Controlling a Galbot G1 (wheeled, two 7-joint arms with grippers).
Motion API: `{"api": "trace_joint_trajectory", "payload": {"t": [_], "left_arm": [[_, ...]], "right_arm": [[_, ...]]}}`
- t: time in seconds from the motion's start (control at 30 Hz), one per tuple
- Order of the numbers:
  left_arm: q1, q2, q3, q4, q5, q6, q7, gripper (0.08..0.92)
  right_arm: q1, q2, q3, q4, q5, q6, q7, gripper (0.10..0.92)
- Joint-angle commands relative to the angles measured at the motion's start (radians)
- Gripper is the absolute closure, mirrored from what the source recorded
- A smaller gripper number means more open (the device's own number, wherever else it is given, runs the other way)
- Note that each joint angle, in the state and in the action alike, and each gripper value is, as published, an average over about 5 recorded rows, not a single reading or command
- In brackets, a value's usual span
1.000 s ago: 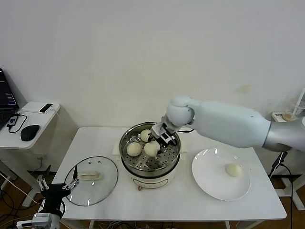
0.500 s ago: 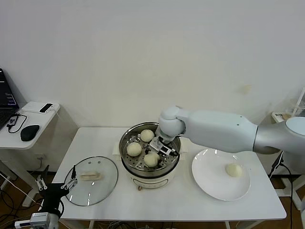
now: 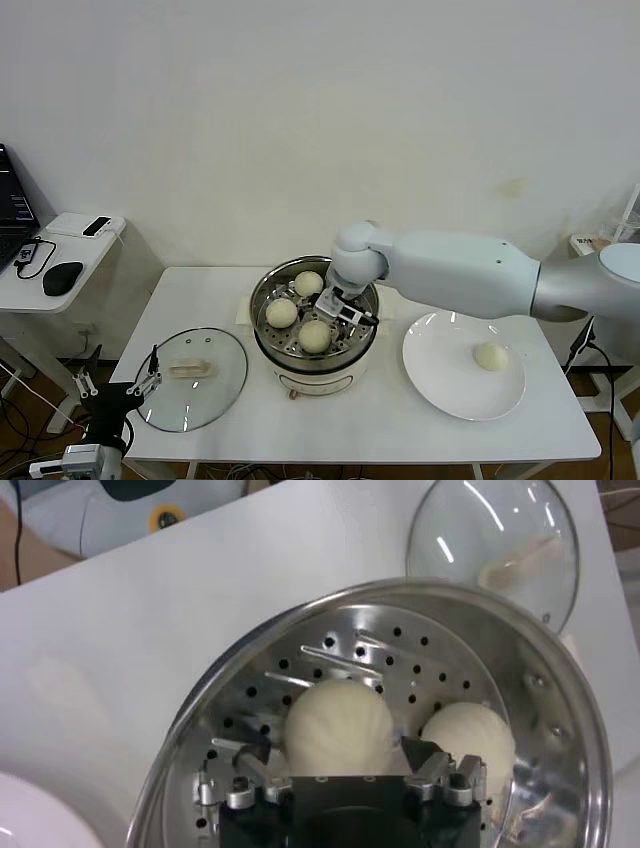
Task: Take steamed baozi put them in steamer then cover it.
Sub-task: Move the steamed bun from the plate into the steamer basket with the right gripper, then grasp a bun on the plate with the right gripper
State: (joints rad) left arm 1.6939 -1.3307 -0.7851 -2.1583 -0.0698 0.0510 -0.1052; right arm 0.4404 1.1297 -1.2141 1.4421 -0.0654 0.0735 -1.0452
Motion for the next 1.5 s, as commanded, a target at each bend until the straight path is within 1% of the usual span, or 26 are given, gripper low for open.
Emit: {"api": "trace_joint_trajectory", "payload": {"t": [0.03,0.1,0.27,0.37,0.53,0.63,0.83,1.03,1.2,1.33,1.5], "left_arm": [[-0.003,0.003,-0.001,0.0,-0.001,0.001,0.001,0.177],[-0.005,0.006,-0.001,0.0,-0.001,0.001,0.001,0.177],[-0.009,0.017,0.003,0.0,-0.004,0.003,0.002,0.177],[-0.011,0.022,0.01,-0.002,-0.005,0.003,0.002,0.177],[-0.016,0.031,0.025,0.001,-0.005,0.004,0.003,0.177],[-0.021,0.036,0.037,0.004,-0.002,0.005,0.004,0.177],[-0.031,0.045,0.059,0.016,0.003,0.009,0.005,0.177],[-0.031,0.053,0.065,0.019,0.008,0.012,0.005,0.177],[-0.026,0.052,0.072,0.017,0.018,0.014,0.007,0.177],[-0.019,0.048,0.079,0.01,0.028,0.016,0.008,0.177],[-0.013,0.045,0.08,0.0,0.033,0.021,0.008,0.177]], "right_arm": [[0.022,-0.04,0.085,-0.001,0.008,-0.025,-0.002,0.203],[0.028,-0.072,0.128,-0.003,0.025,-0.081,-0.002,0.202],[0.037,-0.187,0.203,0.014,0.068,-0.277,-0.018,0.203],[0.03,-0.276,0.208,0.038,0.1,-0.35,-0.034,0.203],[-0.025,-0.456,0.232,0.08,0.092,-0.403,-0.038,0.203],[-0.082,-0.568,0.274,0.096,0.058,-0.409,-0.039,0.203],[-0.313,-0.695,0.447,0.101,-0.037,-0.376,-0.049,0.203],[-0.625,-0.741,0.683,0.075,-0.132,-0.332,-0.059,0.203],[-0.79,-0.723,0.81,0.038,-0.195,-0.322,-0.054,0.203],[-0.863,-0.688,0.859,-0.002,-0.232,-0.317,-0.048,0.203],[-0.877,-0.633,0.875,-0.06,-0.267,-0.313,-0.037,0.203]]}}
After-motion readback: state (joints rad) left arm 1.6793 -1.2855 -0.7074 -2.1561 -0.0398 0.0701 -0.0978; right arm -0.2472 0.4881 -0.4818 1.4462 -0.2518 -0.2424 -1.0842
